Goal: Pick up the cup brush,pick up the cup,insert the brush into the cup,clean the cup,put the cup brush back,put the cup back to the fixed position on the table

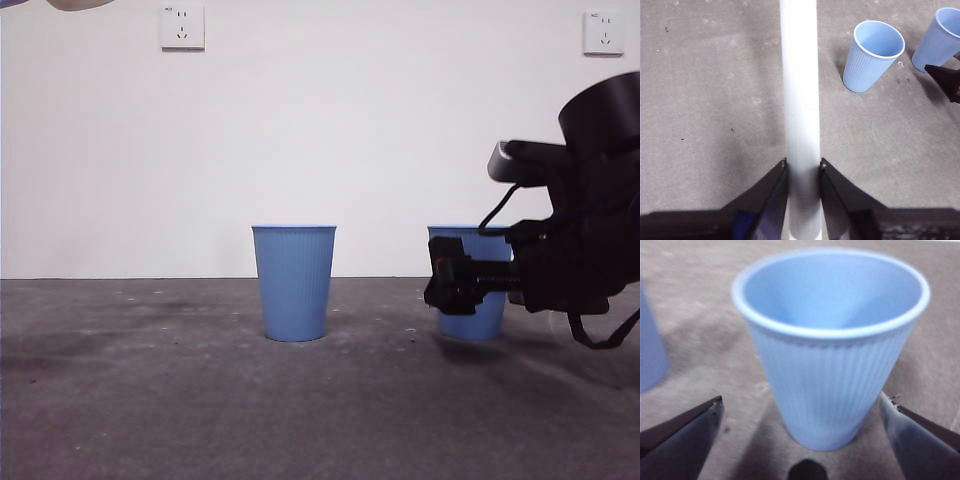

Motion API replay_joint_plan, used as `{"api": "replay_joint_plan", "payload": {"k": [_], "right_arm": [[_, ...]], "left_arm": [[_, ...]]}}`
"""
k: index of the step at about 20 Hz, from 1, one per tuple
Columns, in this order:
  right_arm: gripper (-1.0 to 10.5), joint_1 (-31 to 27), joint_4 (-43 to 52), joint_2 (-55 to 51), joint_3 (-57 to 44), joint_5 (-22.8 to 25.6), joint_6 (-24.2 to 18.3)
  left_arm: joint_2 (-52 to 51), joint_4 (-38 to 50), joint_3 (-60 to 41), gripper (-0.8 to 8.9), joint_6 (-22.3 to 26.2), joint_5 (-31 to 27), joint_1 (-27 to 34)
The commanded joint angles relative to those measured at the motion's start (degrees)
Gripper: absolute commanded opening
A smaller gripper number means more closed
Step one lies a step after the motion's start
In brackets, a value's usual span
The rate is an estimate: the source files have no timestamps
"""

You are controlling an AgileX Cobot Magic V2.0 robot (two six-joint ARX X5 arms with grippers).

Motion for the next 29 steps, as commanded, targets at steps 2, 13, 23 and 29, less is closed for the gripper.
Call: {"api": "replay_joint_plan", "payload": {"k": [2, 13, 23, 29], "right_arm": [[6.3, -0.1, 2.5, 2.3, 0.3, 0.5, -0.5], [4.6, -3.3, 6.2, 7.7, 3.8, -1.0, 0.5], [0.4, -3.4, 6.2, 7.8, 3.9, -2.4, -0.4], [-0.2, -3.2, 4.9, 5.0, 3.8, -5.0, -0.5]], "left_arm": [[-0.2, 0.4, -0.5, -0.08, 0.9, 0.8, 0.0], [-0.1, 0.5, -0.5, -0.09, 0.9, 1.5, -0.4], [0.3, 0.1, -0.5, -0.09, 1.5, 1.5, -0.4], [1.6, -0.4, -0.5, -0.09, 2.9, 1.3, -1.1]]}}
